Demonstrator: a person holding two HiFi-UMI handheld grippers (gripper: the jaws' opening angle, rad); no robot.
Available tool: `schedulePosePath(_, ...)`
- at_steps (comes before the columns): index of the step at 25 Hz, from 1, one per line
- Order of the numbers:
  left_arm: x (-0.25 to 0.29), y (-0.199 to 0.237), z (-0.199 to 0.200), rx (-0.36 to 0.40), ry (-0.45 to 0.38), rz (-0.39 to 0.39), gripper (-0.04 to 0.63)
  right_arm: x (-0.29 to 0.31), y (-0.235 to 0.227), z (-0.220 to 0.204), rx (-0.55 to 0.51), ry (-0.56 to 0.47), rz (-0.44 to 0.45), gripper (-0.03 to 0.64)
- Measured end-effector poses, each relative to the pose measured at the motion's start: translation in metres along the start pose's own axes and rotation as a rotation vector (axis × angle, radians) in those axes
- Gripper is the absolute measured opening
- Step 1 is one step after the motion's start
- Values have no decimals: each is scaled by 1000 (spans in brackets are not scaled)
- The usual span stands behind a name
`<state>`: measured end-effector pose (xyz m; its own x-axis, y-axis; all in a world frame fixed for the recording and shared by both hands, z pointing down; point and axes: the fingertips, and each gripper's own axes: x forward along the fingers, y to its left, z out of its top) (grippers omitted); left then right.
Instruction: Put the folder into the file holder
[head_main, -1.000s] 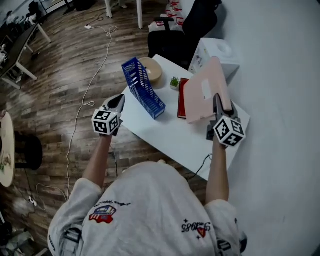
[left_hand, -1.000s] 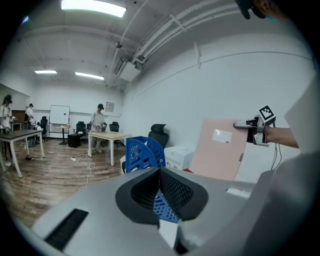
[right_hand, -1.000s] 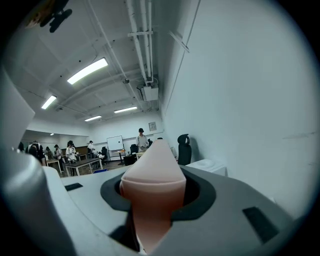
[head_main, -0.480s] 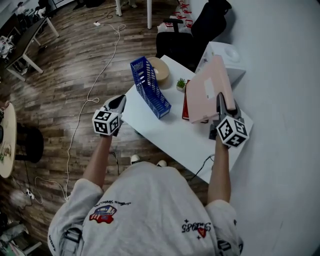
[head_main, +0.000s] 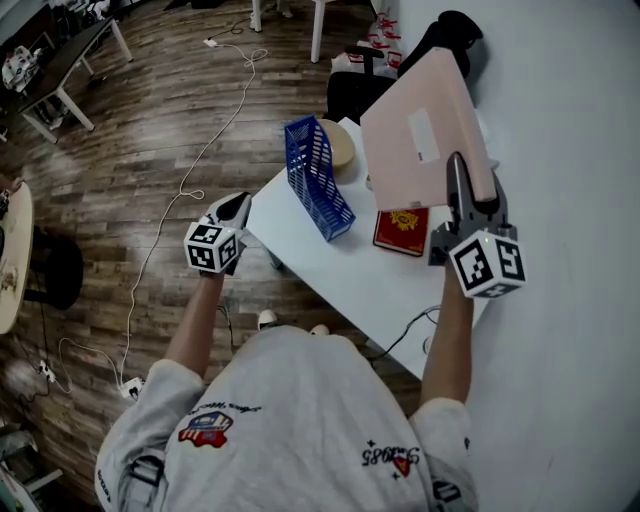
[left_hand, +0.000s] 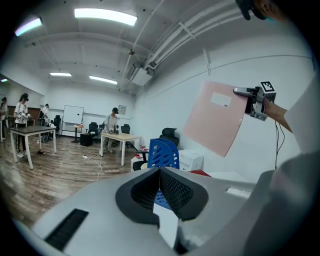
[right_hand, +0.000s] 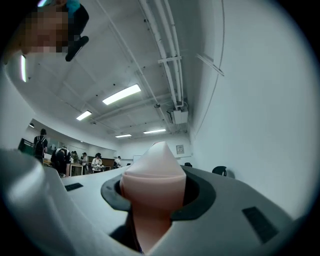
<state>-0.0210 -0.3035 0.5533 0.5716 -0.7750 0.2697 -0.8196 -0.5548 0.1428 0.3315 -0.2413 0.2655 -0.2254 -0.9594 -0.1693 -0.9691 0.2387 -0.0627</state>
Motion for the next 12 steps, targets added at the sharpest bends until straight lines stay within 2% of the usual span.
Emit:
schedulePosePath(6, -23, 22, -12, -37, -6, 59, 6, 27, 50, -6, -47, 7, 149, 161)
schedulePosePath(12, -54, 50, -21, -67, -13, 119, 6, 48, 72, -37, 9, 51, 194, 161)
